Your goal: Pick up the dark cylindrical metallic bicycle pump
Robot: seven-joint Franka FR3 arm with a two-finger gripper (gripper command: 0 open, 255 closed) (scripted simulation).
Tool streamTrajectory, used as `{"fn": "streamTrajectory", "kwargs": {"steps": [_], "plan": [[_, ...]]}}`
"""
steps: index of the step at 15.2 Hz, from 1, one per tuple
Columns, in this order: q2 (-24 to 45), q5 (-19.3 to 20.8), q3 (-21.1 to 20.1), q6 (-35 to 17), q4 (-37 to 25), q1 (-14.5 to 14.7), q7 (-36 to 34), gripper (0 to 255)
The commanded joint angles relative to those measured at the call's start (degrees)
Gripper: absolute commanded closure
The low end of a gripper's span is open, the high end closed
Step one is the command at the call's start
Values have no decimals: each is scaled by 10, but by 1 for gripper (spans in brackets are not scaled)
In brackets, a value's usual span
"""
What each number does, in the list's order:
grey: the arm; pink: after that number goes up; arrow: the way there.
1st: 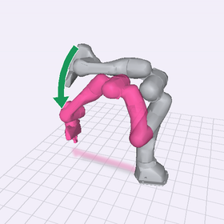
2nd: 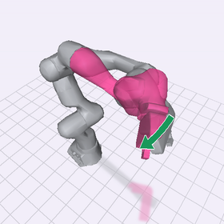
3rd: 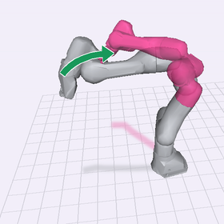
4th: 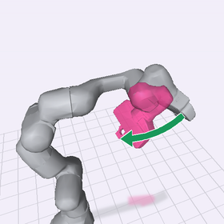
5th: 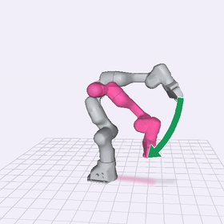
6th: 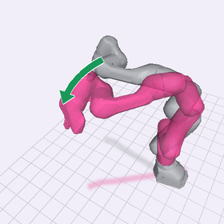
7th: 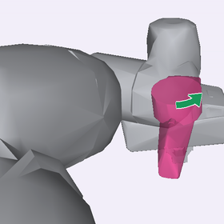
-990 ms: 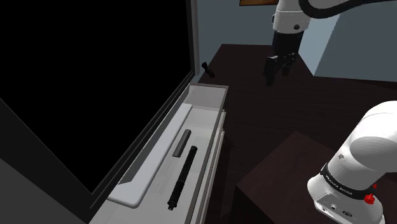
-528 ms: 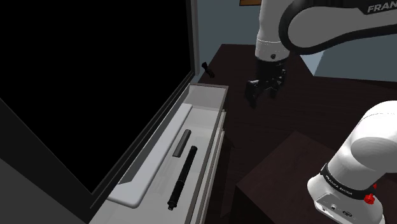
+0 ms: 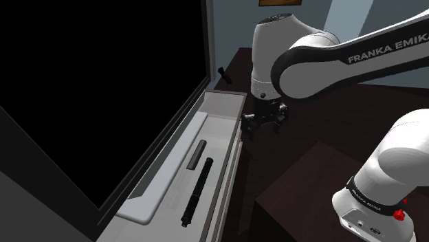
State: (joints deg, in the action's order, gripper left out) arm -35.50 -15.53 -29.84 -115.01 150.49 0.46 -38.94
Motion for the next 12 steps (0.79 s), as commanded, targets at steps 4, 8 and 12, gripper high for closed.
{"fn": "streamTrajectory", "kwargs": {"steps": [4, 8, 12], "plan": [[107, -9, -87, -84, -29, -29, -127, 0], [213, 31, -160, -151, -64, -71, -244, 0], [350, 149, -219, -207, -113, -114, -406, 0]]}}
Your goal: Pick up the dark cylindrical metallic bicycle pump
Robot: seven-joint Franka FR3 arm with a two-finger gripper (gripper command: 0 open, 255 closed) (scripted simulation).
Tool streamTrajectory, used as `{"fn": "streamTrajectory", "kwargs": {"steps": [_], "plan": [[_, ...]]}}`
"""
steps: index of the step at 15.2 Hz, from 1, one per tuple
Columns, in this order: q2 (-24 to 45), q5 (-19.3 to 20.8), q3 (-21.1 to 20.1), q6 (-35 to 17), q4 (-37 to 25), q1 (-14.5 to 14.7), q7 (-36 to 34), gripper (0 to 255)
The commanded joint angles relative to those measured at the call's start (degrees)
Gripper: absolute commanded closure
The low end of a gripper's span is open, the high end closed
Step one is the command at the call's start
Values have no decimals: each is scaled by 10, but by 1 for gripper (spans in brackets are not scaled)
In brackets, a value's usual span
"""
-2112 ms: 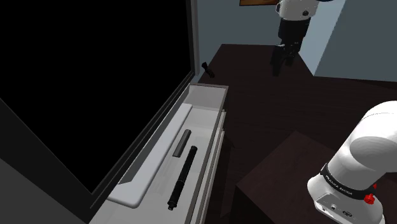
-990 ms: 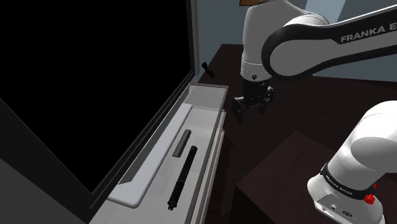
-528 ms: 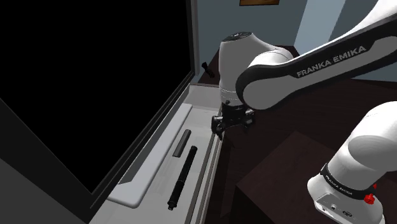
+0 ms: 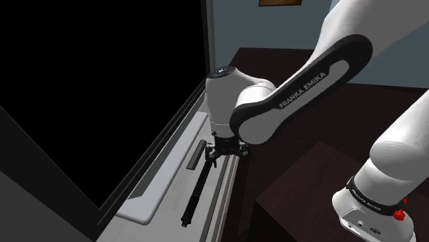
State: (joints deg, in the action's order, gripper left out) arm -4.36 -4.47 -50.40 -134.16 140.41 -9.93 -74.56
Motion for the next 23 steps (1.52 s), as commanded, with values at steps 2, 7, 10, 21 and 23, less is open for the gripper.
{"fn": "streamTrajectory", "kwargs": {"steps": [2, 7, 10, 21, 23], "plan": [[115, 123, -12, -30, -44, -5, -145, 0], [266, 259, 71, -40, -140, 88, -315, 0], [338, 298, 118, -40, -204, 141, -379, 0], [401, 341, 164, -76, -229, 179, -414, 255], [401, 341, 164, -76, -229, 179, -414, 255]]}}
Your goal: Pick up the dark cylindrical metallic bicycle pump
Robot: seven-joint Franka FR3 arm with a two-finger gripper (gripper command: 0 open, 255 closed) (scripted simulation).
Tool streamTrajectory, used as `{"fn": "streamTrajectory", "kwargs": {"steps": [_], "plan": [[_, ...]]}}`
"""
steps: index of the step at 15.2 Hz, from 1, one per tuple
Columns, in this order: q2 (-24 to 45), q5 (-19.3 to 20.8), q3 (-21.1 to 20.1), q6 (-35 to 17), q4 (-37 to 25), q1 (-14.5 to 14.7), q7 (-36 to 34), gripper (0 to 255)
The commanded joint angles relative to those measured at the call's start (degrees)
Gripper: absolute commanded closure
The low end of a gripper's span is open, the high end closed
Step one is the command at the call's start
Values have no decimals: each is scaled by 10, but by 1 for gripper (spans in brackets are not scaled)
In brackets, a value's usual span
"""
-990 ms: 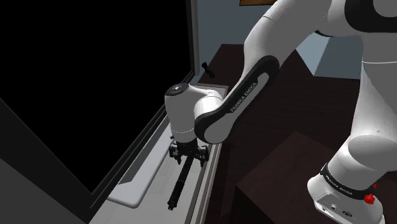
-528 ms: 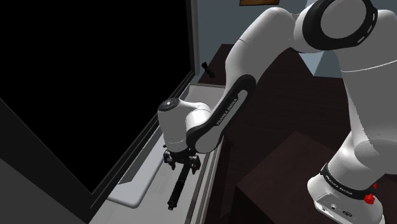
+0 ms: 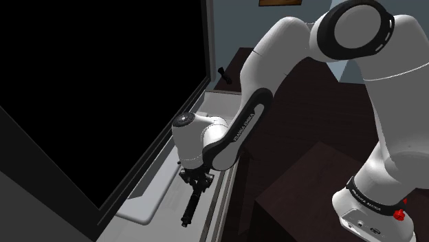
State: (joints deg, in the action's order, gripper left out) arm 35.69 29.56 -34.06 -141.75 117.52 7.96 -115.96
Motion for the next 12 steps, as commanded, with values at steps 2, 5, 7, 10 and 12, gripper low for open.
{"fn": "streamTrajectory", "kwargs": {"steps": [2, 5, 7, 10, 12], "plan": [[0, 0, 0, 0, 0, 0, 0, 255], [0, 0, 0, 0, 0, 0, 0, 255], [1, 1, 1, 0, -1, 1, -1, 255], [-18, -14, -13, 14, 3, -9, 8, 255], [-30, -23, -22, 23, 5, -16, 14, 255]]}}
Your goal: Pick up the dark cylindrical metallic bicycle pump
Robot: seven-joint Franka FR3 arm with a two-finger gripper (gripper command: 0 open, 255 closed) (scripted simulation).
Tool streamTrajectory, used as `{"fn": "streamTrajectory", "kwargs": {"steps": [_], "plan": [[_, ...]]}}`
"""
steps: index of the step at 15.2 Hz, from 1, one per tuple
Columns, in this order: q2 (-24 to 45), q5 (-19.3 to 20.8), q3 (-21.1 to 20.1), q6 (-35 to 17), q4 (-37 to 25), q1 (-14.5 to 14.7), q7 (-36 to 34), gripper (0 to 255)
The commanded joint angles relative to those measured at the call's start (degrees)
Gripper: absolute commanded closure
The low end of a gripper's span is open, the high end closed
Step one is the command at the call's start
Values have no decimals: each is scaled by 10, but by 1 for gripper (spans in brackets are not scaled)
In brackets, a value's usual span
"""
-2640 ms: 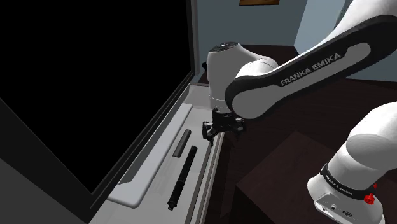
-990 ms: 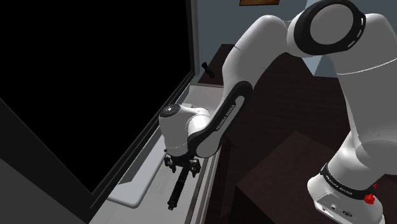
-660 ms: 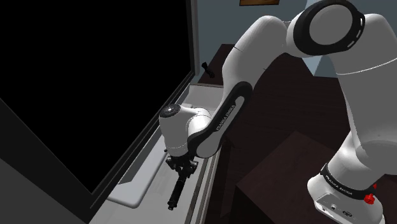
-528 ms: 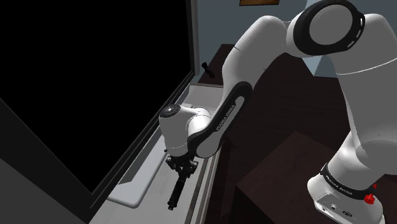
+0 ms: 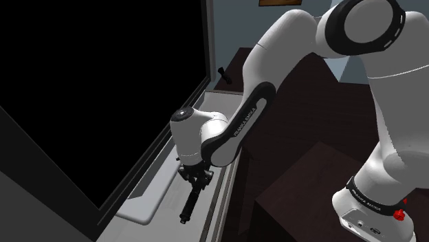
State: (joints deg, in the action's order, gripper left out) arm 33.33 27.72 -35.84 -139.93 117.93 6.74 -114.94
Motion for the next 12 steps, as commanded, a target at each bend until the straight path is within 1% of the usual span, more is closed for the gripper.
{"fn": "streamTrajectory", "kwargs": {"steps": [1, 10, 12], "plan": [[-13, -10, -9, 10, 2, -8, 7, 255], [-67, -57, -48, 55, 4, -38, 35, 255], [-68, -58, -49, 56, 4, -38, 36, 255]]}}
